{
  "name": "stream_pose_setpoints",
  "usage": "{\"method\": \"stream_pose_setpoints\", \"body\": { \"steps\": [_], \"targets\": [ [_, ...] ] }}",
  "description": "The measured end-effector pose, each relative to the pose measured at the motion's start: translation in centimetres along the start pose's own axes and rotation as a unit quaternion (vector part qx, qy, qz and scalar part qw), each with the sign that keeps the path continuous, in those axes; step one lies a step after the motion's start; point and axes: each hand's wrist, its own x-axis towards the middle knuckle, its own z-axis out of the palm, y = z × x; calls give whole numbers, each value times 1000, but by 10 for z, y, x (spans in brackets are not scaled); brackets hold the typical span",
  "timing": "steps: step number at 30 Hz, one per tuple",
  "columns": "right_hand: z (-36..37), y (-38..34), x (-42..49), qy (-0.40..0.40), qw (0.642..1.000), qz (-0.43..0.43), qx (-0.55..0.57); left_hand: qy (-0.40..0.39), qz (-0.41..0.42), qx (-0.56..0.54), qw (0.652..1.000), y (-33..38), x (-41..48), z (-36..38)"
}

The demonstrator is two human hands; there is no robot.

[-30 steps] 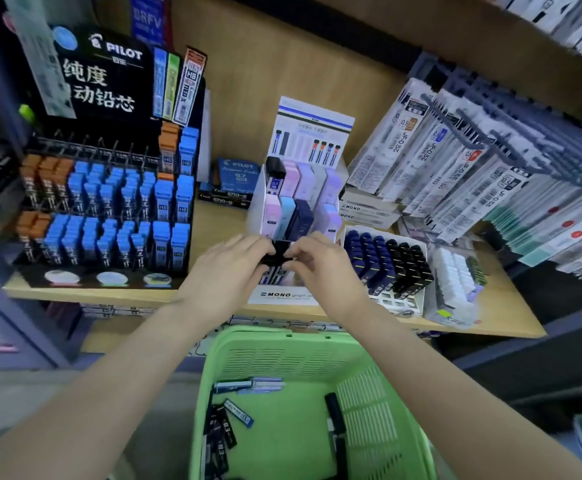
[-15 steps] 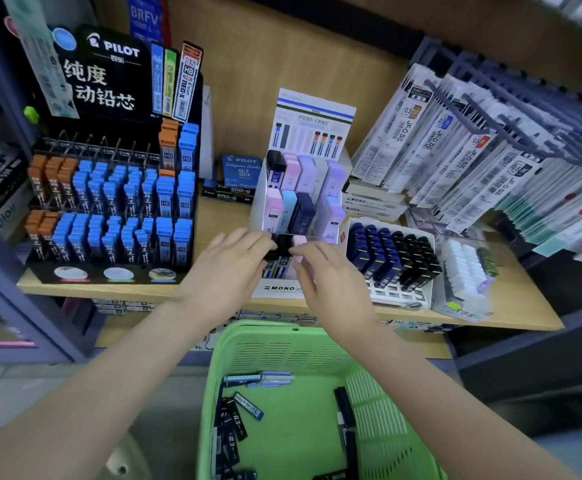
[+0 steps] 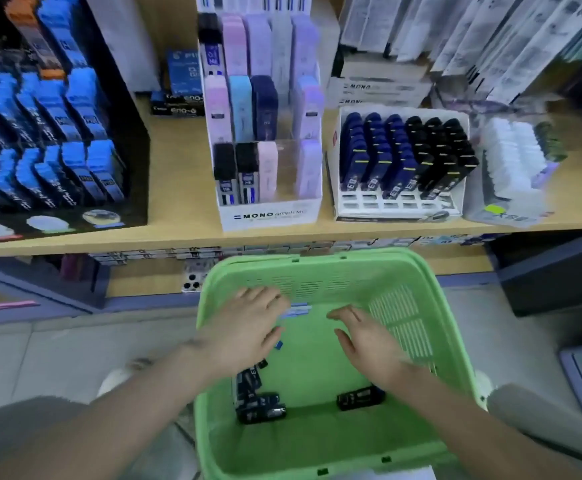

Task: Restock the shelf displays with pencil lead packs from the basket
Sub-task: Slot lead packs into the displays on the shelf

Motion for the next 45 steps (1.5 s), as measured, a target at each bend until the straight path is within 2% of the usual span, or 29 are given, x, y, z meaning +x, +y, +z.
{"method": "stream_pose_setpoints", "body": {
  "steps": [3, 6, 12, 16, 19, 23, 27, 29, 32, 34, 36, 40, 42, 45],
  "targets": [
    [37, 29, -4, -130, 989, 43, 54, -159, -51, -80, 983, 0, 20, 43],
    [77, 51, -3, -225, 968, 68, 87, -284, -91, -155, 942, -7, 37, 97],
    [116, 64, 7, -334, 935, 79, 93, -393, -155, -211, 881, -12, 34, 174],
    [121, 93, 11, -382, 916, 104, 67, -418, -161, -231, 863, -7, 26, 207],
    [122, 113, 9, -433, 890, 136, 50, -395, -170, -230, 873, -3, 20, 223],
    [126, 116, 8, -479, 868, 126, 20, -345, -219, -281, 868, 1, 20, 231],
    [130, 114, 4, -490, 861, 135, 25, -219, -268, -368, 863, 14, 29, 212],
    [130, 112, 2, -501, 853, 142, 36, -157, -324, -411, 838, 22, 31, 205],
    [126, 108, -1, -514, 847, 134, 30, -106, -394, -475, 780, 36, 33, 197],
    [122, 103, -3, -523, 842, 129, 27, -97, -422, -501, 749, 46, 31, 192],
    [118, 96, -3, -524, 842, 129, 32, -105, -448, -540, 705, 54, 30, 187],
    [112, 80, 0, -495, 861, 102, 59, -111, -480, -600, 631, 62, 31, 173],
    [109, 72, -2, -509, 855, 81, 53, -106, -483, -624, 605, 65, 32, 166],
    [104, 68, -5, -506, 856, 83, 60, -100, -491, -635, 588, 68, 31, 159]
  ]
}}
